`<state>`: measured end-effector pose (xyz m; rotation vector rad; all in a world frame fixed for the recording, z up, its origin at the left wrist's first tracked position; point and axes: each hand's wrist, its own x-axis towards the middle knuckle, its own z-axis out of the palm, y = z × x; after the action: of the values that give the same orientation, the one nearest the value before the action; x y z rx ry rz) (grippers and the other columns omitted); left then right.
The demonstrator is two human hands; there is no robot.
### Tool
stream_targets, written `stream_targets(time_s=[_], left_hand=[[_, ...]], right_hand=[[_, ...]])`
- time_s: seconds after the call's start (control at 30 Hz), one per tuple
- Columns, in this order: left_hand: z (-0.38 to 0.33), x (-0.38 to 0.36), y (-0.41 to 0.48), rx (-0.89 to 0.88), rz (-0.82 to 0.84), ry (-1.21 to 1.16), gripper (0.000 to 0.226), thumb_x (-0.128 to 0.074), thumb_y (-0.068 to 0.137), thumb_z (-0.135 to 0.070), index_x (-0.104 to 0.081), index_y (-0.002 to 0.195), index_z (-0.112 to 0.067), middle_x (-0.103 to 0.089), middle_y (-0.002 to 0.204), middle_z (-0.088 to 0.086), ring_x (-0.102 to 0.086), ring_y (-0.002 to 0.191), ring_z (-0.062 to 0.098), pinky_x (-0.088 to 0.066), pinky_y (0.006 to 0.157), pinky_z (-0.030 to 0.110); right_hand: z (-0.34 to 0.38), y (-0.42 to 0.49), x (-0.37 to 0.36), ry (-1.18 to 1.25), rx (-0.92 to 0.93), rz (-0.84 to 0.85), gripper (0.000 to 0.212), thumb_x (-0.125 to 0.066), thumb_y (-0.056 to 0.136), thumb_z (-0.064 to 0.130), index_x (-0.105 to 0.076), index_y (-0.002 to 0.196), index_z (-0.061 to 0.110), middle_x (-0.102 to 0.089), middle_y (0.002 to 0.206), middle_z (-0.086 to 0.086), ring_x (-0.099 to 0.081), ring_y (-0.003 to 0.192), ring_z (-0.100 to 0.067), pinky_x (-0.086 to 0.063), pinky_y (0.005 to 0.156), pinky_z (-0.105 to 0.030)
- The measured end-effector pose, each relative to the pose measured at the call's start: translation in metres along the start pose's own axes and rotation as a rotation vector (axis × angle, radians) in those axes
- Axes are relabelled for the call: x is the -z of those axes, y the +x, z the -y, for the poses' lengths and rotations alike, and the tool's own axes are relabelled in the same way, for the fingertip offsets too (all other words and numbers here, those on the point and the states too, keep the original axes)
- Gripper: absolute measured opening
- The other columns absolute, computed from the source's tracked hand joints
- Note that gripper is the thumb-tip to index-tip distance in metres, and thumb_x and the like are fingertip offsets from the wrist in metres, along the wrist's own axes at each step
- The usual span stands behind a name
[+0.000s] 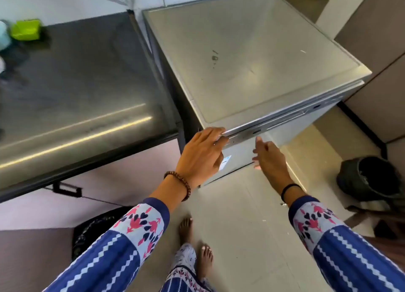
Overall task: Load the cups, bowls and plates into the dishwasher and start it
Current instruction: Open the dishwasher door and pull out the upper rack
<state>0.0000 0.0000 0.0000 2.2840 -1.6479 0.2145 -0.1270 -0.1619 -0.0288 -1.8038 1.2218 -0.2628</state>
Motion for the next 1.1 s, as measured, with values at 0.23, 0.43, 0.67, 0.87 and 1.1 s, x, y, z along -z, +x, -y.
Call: stream_targets(time_s=[0.23, 0.43, 0.67, 0.87, 1.1], left_hand=[[0.015, -0.016, 0.037, -0.094, 0.074, -0.099, 0.041, -0.058, 0.088, -0.013, -0.061, 0.129, -0.013, -0.049, 0.147, 0.007, -0.046, 0.136, 0.023, -0.029, 0.115, 0.033], [0.013, -0.022, 0.044, -0.033, 0.033, -0.196, 0.033, -0.063, 0.086, -0.01, -0.068, 0.118, -0.016, -0.047, 0.149, 0.003, -0.044, 0.137, 0.017, -0.024, 0.117, 0.028], [0.015, -0.032, 0.041, -0.122, -0.01, -0.117, 0.025, -0.056, 0.089, -0.01, -0.07, 0.109, -0.011, -0.042, 0.152, 0.007, -0.043, 0.138, 0.02, -0.035, 0.115, 0.034], [0.012, -0.039, 0.049, -0.154, -0.023, -0.053, 0.027, -0.05, 0.091, -0.013, -0.07, 0.109, -0.011, -0.042, 0.152, 0.007, -0.044, 0.137, 0.021, -0.038, 0.111, 0.035], [-0.02, -0.048, 0.054, -0.152, 0.031, 0.081, 0.042, -0.052, 0.088, -0.023, -0.063, 0.124, -0.005, -0.029, 0.158, 0.013, -0.027, 0.147, 0.026, -0.024, 0.118, 0.048]], right_hand=[[0.03, 0.049, 0.018, 0.513, -0.128, -0.082, 0.042, -0.047, 0.097, 0.061, -0.06, 0.094, 0.021, -0.066, 0.103, -0.006, -0.065, 0.097, -0.024, -0.057, 0.085, -0.036], [0.039, 0.088, 0.021, 0.853, -0.28, -0.215, 0.028, -0.087, 0.074, 0.032, -0.066, 0.084, 0.017, -0.069, 0.092, -0.004, -0.067, 0.11, -0.028, -0.051, 0.103, -0.042], [0.045, 0.098, 0.032, 1.042, -0.376, -0.185, 0.04, -0.09, 0.066, 0.009, -0.066, 0.097, 0.01, -0.073, 0.1, -0.006, -0.07, 0.104, -0.024, -0.056, 0.097, -0.034], [0.043, 0.104, 0.038, 1.038, -0.408, -0.135, 0.042, -0.093, 0.062, 0.012, -0.065, 0.094, 0.012, -0.072, 0.1, -0.006, -0.069, 0.102, -0.023, -0.056, 0.096, -0.032], [0.027, 0.089, 0.046, 0.942, -0.407, -0.134, 0.085, -0.1, 0.042, 0.038, -0.065, 0.114, 0.011, -0.072, 0.108, -0.002, -0.066, 0.104, -0.021, -0.057, 0.092, -0.035]])
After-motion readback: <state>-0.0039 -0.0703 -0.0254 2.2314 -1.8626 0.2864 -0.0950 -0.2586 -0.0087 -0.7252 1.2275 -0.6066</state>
